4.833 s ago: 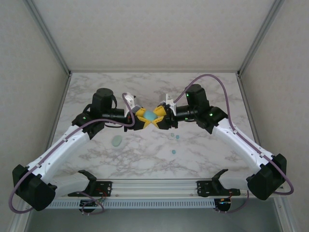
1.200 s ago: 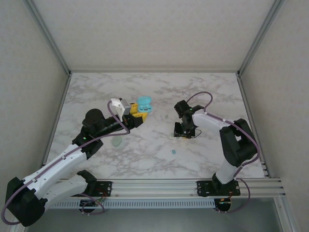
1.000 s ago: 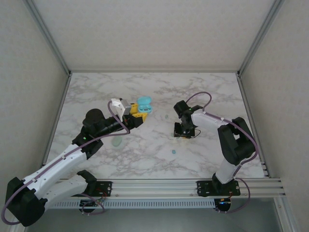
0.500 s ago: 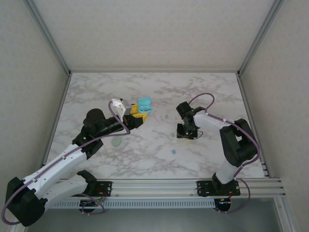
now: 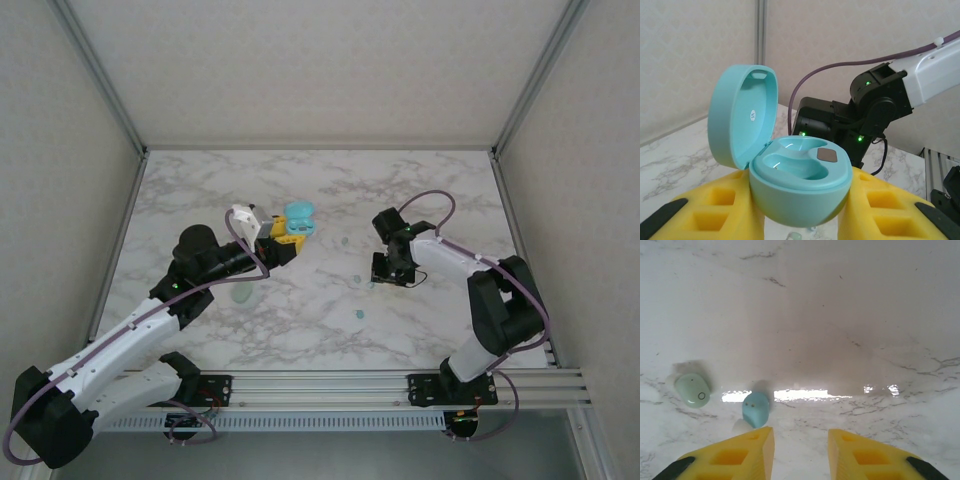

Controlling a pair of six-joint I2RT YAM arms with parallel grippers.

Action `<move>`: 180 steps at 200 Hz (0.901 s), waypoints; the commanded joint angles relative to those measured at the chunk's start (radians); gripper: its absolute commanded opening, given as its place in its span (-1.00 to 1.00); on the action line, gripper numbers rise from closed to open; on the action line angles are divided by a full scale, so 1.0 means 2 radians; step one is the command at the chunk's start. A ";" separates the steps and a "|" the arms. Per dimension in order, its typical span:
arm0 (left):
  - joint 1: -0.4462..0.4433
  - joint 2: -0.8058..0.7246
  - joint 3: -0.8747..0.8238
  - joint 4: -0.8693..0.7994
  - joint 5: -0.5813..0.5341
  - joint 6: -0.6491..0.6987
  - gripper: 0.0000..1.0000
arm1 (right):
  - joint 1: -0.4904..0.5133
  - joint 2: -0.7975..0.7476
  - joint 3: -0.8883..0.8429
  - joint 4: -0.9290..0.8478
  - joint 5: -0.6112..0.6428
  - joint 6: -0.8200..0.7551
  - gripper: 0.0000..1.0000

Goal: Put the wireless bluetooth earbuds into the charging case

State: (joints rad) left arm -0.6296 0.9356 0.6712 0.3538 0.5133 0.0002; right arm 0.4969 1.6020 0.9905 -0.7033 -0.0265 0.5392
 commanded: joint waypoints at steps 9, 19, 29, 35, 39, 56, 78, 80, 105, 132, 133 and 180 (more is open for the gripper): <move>-0.005 -0.007 0.007 0.001 -0.008 0.007 -0.62 | -0.001 -0.006 0.018 0.005 -0.034 0.005 -0.21; -0.004 -0.006 0.009 0.002 -0.008 0.007 -0.62 | 0.001 0.002 0.020 0.009 -0.042 0.007 -0.15; -0.004 -0.005 0.009 0.001 -0.008 0.006 -0.62 | 0.003 0.010 0.023 0.009 -0.039 0.007 -0.12; -0.004 -0.004 0.010 0.002 -0.007 0.005 -0.62 | 0.003 0.015 0.023 0.008 -0.037 0.007 -0.11; -0.004 -0.004 0.010 0.002 -0.007 0.005 -0.62 | 0.002 0.017 0.023 0.007 -0.036 0.007 -0.10; -0.004 -0.004 0.010 0.002 -0.007 0.005 -0.62 | 0.004 0.028 0.025 0.008 -0.039 0.006 -0.06; -0.004 -0.006 0.009 0.000 -0.007 0.005 -0.62 | 0.009 0.044 0.031 0.003 -0.040 0.000 -0.03; -0.004 -0.006 0.009 0.000 -0.007 0.005 -0.62 | 0.010 0.045 0.031 0.003 -0.040 0.000 -0.03; -0.004 -0.007 0.008 -0.001 -0.008 0.005 -0.62 | 0.013 0.054 0.034 0.004 -0.042 -0.001 -0.01; -0.004 -0.009 0.009 -0.004 -0.009 0.006 -0.62 | 0.014 0.056 0.036 -0.005 -0.030 -0.001 -0.02; -0.004 -0.009 0.009 -0.004 -0.009 0.006 -0.62 | 0.014 0.056 0.036 -0.005 -0.029 -0.001 -0.02; -0.004 -0.007 0.009 -0.004 -0.008 0.006 -0.62 | 0.014 0.048 0.030 -0.019 -0.013 -0.005 -0.13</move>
State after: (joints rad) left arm -0.6296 0.9356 0.6712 0.3428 0.5098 0.0002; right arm 0.5198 1.7020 1.0386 -0.6994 -0.0883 0.5392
